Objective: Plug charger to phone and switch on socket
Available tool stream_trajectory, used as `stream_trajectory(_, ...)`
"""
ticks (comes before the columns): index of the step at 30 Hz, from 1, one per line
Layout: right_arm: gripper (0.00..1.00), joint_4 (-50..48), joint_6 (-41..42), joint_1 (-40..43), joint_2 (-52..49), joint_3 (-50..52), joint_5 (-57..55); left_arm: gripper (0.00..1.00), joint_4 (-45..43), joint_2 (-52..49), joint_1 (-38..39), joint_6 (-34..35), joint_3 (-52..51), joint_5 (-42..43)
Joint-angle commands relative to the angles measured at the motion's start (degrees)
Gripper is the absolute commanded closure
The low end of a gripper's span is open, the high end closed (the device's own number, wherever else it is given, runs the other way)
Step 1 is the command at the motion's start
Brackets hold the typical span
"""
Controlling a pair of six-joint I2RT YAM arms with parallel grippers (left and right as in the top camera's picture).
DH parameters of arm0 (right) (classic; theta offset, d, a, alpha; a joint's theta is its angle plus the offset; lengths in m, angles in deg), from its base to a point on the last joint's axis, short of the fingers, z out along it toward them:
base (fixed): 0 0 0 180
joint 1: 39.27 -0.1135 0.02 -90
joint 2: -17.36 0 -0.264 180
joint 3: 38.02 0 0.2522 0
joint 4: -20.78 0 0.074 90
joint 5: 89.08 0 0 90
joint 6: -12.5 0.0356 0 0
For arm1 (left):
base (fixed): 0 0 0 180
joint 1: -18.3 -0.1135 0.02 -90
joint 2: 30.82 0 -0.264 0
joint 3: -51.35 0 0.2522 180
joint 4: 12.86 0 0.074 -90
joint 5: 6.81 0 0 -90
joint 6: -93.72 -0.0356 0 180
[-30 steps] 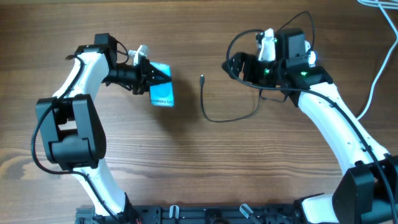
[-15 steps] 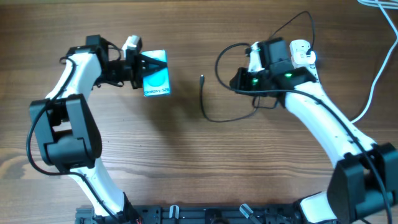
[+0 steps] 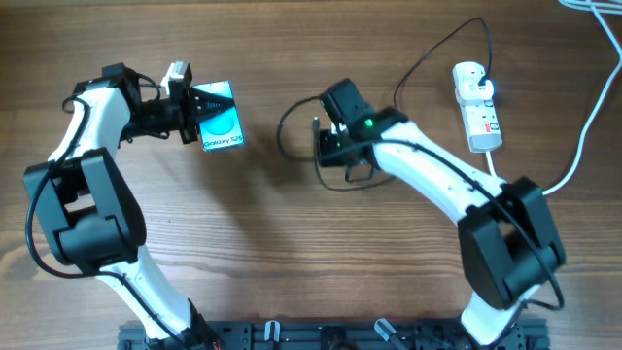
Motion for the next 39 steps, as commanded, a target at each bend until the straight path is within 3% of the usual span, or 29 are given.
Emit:
stream_trajectory(1, 0.88, 2.91, -0.7, 0.11, -3.48, -8.94, -3.32, 0.96, 0.04, 0.94, -0.02, -1.11, 0.0, 0.85)
stream_trajectory(10, 0.73, -0.07, -0.85, 0.0, -8.98, -9.49, -3.32, 0.96, 0.04, 0.94, -1.36, -1.09, 0.0, -1.7)
stream_trajectory(13, 0.63, -1.6, -0.83, -0.15, -12.48, -9.49, -3.26, 0.96, 0.09, 0.94, -1.36, -1.09, 0.0, -1.7)
stream_trajectory(25, 0.6, 1.25, -1.49, -0.26, -17.88, -9.49, 1.66, 0.96, 0.09, 0.94, -1.31, -1.09, 0.0, -3.21)
stream_trajectory(27, 0.63, 1.11, -1.14, -0.26, -17.88, -9.49, 1.88, 0.96, 0.09, 0.94, -1.31, -1.09, 0.0, -3.21)
stream_trajectory(31, 0.91, 4.61, 2.01, -0.76, -17.88, -9.49, 1.88, 0.96, 0.31, 0.94, -1.31, -1.09, 0.0, -3.21)
stream_trajectory(39, 0.95, 18.47, -3.21, -1.53, -17.86, -9.49, -0.63, 0.96, 0.31, 0.94, -1.31, -1.09, 0.0, -3.21)
